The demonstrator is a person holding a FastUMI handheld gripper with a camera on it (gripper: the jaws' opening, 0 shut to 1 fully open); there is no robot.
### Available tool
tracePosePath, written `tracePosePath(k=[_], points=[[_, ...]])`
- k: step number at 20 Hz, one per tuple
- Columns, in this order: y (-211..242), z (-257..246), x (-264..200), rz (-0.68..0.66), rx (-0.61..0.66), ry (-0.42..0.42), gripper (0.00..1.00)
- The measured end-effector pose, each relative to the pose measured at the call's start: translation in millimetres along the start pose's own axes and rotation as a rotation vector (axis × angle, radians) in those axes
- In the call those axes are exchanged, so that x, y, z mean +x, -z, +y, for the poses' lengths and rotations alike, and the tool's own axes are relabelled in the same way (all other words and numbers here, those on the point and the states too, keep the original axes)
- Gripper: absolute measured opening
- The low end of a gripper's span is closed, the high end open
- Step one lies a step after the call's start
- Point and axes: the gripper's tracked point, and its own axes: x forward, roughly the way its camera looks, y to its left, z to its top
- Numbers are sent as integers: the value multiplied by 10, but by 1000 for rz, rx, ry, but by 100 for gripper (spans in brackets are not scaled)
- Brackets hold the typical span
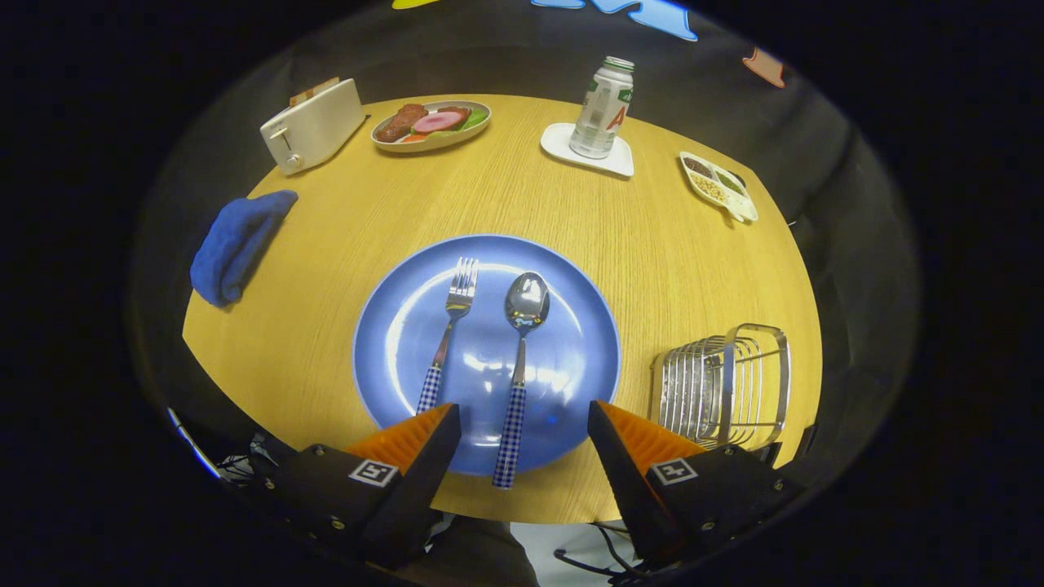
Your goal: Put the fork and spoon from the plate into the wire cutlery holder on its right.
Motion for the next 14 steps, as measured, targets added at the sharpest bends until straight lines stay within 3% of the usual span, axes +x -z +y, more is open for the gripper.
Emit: tracePosePath(k=[1, 3, 7, 9, 13, 14], points=[[15, 3, 42, 18, -7, -1, 85], [78, 20, 114, 73, -20, -11, 77], [126, 65, 227, 133, -46, -27, 77], [164, 87, 277, 175, -56, -41, 36], [100, 110, 310, 241, -77, -57, 36], [186, 82, 399, 235, -73, -48, 25]])
